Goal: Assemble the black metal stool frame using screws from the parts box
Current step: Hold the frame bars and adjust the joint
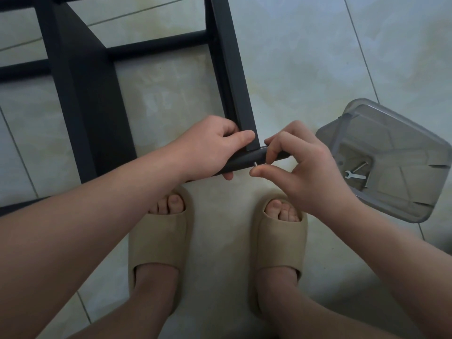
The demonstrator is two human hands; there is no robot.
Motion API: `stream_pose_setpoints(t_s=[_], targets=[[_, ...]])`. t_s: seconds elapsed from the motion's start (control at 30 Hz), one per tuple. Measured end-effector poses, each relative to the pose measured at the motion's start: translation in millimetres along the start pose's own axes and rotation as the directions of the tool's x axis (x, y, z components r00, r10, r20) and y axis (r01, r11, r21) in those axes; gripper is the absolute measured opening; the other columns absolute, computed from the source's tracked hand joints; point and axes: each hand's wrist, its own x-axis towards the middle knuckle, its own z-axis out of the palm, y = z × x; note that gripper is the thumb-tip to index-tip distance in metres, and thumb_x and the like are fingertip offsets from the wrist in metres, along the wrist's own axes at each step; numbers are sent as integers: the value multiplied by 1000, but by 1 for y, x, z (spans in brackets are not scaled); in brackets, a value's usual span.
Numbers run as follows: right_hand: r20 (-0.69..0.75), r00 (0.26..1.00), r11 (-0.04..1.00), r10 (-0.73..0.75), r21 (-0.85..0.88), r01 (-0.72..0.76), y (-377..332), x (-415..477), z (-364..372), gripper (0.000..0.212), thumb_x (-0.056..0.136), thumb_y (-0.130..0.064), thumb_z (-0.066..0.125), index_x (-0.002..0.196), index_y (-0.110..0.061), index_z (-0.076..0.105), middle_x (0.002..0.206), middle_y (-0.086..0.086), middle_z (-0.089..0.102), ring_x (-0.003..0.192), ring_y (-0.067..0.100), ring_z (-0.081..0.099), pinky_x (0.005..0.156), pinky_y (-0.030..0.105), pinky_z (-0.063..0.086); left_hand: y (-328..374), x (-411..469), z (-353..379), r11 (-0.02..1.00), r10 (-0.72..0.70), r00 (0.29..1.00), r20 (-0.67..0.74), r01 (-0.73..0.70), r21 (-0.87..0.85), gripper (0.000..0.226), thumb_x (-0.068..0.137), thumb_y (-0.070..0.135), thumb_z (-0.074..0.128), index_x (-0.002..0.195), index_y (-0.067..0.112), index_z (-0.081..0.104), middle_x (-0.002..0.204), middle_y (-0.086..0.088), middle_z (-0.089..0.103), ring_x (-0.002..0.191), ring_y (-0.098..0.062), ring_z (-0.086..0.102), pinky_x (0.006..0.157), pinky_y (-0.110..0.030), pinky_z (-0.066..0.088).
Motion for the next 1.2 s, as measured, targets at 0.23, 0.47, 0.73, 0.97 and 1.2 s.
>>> stream_pose_setpoints(t_s=[0.23, 0.47, 0.73, 0.97, 1.2], targets=[[41, 998, 999, -43, 27, 42, 1, 2, -2, 30, 80, -21, 85, 82, -8, 58, 95, 4, 52, 96, 33, 61, 78, 52, 50, 3, -1, 0, 1000, -7, 1000, 6, 7, 9, 42, 101, 40, 52, 89, 3, 65, 71, -9, 73, 57, -19, 71, 66, -33, 52], [30, 998, 998, -62, 4, 62, 1, 4, -4, 34, 79, -25, 85, 86, -7, 57, 92, 3, 52, 87, 31, 58, 74, 50, 48, 2, -1, 0, 1000, -3, 1000, 8, 3, 6, 42, 102, 40, 52, 87, 3, 64, 73, -10, 73, 58, -20, 72, 67, -34, 53], [-108, 970, 966, -216, -168, 197, 3, -13, 14, 15, 87, -16, 78, 85, -3, 69, 118, 14, 61, 113, 33, 60, 92, 37, 49, -1, 0, -1, 1000, 5, 1000, 27, -4, -22, 43, 102, 42, 52, 90, 5, 68, 72, -8, 73, 59, -22, 72, 69, -35, 55], [-74, 960, 953, -270, -162, 255, 1, -14, 12, 11, 88, -8, 73, 85, 1, 68, 111, 11, 65, 99, 32, 63, 83, 42, 51, -2, 0, -1, 1000, 2, 1000, 18, -2, 4, 42, 101, 44, 51, 88, 8, 69, 64, -5, 71, 56, -17, 70, 58, -24, 49], [-44, 957, 940, -288, -205, 274, 0, -12, 13, 9, 85, -3, 72, 84, -1, 63, 105, 11, 60, 93, 33, 59, 77, 45, 50, -3, 2, 0, 1000, 2, 1000, 17, -2, 3, 41, 102, 43, 51, 87, 7, 64, 69, -8, 72, 58, -19, 72, 62, -31, 51]])
